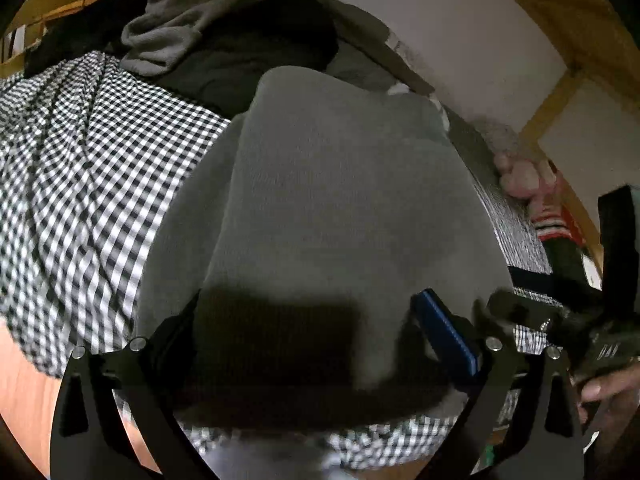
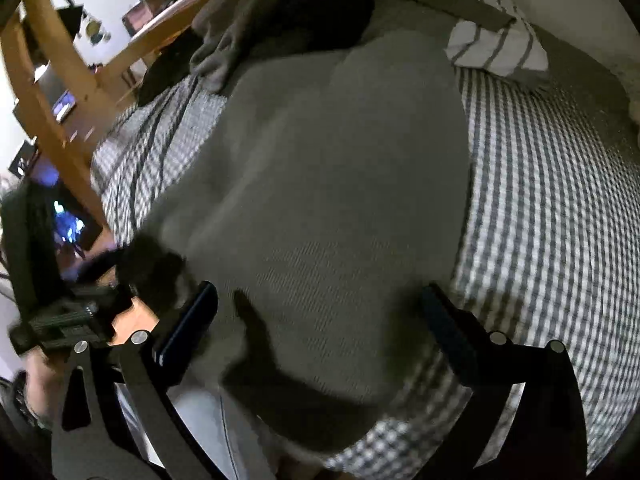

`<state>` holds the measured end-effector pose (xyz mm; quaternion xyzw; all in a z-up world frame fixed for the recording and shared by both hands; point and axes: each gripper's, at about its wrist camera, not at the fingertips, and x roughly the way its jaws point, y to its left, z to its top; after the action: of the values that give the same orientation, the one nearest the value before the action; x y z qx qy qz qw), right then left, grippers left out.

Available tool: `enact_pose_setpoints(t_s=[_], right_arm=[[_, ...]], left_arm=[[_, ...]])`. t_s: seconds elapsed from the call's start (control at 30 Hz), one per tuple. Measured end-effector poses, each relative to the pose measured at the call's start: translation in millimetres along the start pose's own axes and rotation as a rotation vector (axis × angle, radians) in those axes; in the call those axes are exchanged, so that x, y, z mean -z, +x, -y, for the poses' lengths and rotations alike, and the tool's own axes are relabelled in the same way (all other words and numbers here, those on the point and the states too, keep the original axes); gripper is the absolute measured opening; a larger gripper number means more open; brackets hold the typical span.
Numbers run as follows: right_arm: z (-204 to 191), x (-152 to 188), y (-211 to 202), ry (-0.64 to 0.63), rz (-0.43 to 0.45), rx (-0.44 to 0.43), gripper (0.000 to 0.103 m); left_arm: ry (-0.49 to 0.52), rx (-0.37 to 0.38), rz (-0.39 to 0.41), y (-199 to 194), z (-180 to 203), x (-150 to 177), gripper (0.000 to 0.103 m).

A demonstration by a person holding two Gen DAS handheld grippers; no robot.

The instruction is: Fold large clothes

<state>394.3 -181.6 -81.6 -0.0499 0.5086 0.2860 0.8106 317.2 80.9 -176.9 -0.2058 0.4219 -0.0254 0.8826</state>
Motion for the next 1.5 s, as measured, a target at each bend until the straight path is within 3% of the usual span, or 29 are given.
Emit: enact_pose_setpoints(t_s=[0.2, 0.4, 0.63, 0.73, 0.87, 1.0, 1.17, 1.37, 1.5], right_arm=[[21.0, 42.2, 14.7, 0.088, -0.11, -0.058, 0.099], [20.8, 63.6, 9.8, 0.099, -0.134, -0.1, 0.099], [10.5, 71.2, 27.0, 0.075, -0.173, -0.102, 0.099], [19.9, 64.6, 11.9, 0.102, -0.129, -0.213, 0.099], [64.9, 52.1, -0.4, 0.259, -0.062, -0.357, 0.099], [104.9, 47.4, 32.7, 0.375, -0.119, -0.441, 0.099], [110.5, 40.3, 71.0, 0.436, -0.169, -0.678, 0.1], [98.9, 22.1, 98.8, 0.455, -0.242, -0.657, 0.101], [96.0, 19.9, 108.0, 0.476, -0.221, -0.664, 0.101]], left_arm=[[0.13, -0.101, -0.053, 1.8, 21.3, 22.1, 0.098], [0.206, -0.195, -0.113, 15.7, 22.3, 37.1, 0.098], [0.201, -0.201, -0.112, 18.5, 16.2, 41.2, 0.098], [0.213, -0.199, -0.111, 15.3, 14.7, 42.4, 0.098], [0.203, -0.181, -0.108, 14.6, 9.2, 46.7, 0.098], [0.174, -0.167, -0.114, 15.0, 8.8, 49.6, 0.098], [0.163, -0.16, -0.121, 18.8, 4.9, 49.4, 0.098], [0.163, -0.177, -0.116, 25.8, 5.0, 50.9, 0.098], [0.162, -0.183, -0.098, 26.8, 6.7, 51.9, 0.098]])
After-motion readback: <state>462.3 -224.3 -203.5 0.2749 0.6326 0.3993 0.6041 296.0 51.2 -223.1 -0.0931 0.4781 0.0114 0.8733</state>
